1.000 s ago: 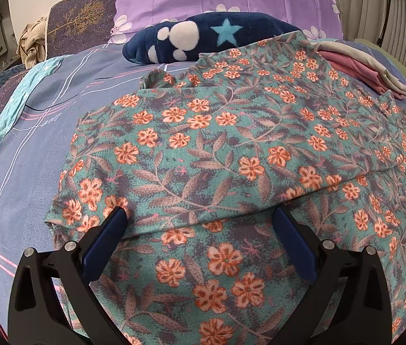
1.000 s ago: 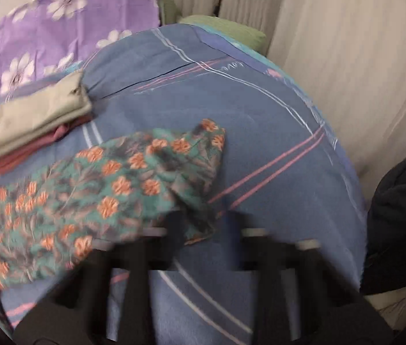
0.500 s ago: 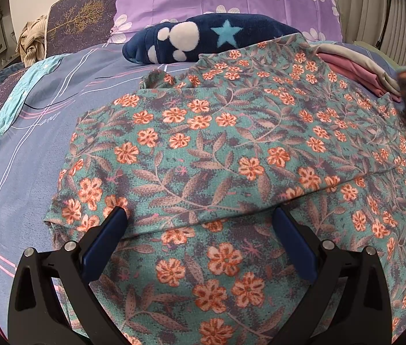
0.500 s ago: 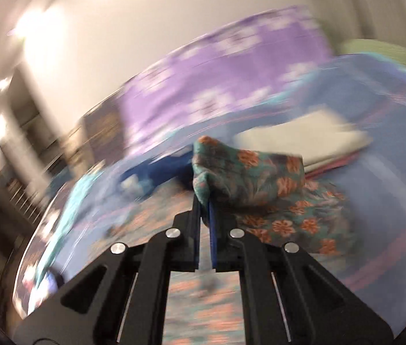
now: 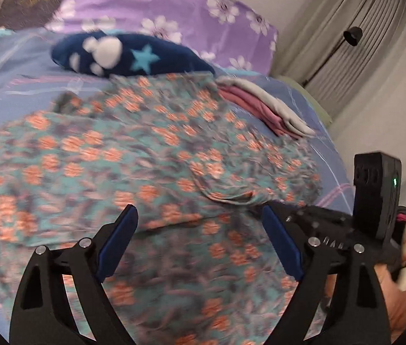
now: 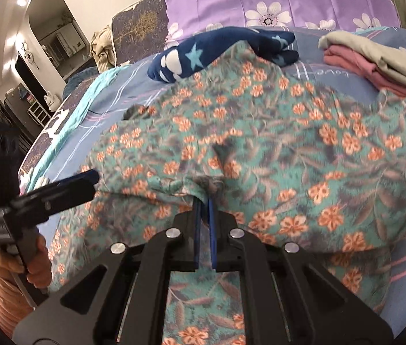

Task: Fold small clothes
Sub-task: 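Fold the other sleeve and side over with right gripper while left gripper pinches the fold edge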

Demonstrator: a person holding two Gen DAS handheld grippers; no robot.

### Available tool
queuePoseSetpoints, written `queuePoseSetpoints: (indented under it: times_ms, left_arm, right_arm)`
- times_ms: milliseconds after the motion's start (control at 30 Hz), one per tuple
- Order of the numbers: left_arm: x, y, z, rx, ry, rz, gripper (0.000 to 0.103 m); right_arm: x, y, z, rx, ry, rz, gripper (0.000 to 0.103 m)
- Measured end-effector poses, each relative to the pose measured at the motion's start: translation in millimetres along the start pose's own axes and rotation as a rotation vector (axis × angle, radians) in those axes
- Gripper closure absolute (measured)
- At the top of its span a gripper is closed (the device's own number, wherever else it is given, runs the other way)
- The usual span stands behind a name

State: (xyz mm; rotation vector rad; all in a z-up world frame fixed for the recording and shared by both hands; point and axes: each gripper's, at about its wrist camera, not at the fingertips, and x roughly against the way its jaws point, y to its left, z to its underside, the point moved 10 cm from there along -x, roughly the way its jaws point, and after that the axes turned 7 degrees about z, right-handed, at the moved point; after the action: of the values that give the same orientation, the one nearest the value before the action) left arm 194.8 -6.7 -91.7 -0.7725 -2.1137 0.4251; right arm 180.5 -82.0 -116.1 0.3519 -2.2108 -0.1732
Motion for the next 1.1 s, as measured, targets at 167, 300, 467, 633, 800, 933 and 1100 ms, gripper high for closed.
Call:
queuePoseSetpoints:
  times_ms: [167,300,467,633,800,933,1100]
  left_arm:
    - [-28.8,-14.0,1.6,0.062,0.054,0.092,0.014]
    - [-53.8,-7.4,1.0,0.120,0.106,0.083,0.017]
    - [-80.7,-15.5,0.0,0.058,0.164,0.049,0.065]
    - [-73.3,-24.8,-23.8,0.036,0.102,0.036,0.101]
    - [-20.3,-48.7,-65.7,-0.086,-0.027,0.013,0.101]
    - [30.4,-50.5,-85.7,-0.181,-0.104,-0.074,0.101]
    - [74.0,-21.3,-96.9,-0.173,-0.157,-0.163,0.101]
  right_arm:
    - [-10.0,4.2,13.8,0.042,0.029,0.020,0.095]
    - [-12.8,2.4,18.2,0.031,0.034,0.014,0.095]
    - [-13.8,0.6,19.1,0.019,0.033,0.005,0.095]
    - [-4.0,0.5,16.9,0.015,0.013,-0.003,0.092]
    - [33.7,-9.9,-4.7,0.026,-0.082,-0.008,0.074]
    - [49.9,-31.9,-5.5,0.022,-0.095,0.030,0.069]
    - [42.3,-56.1,9.9,0.020,-0.047,0.100,0.069]
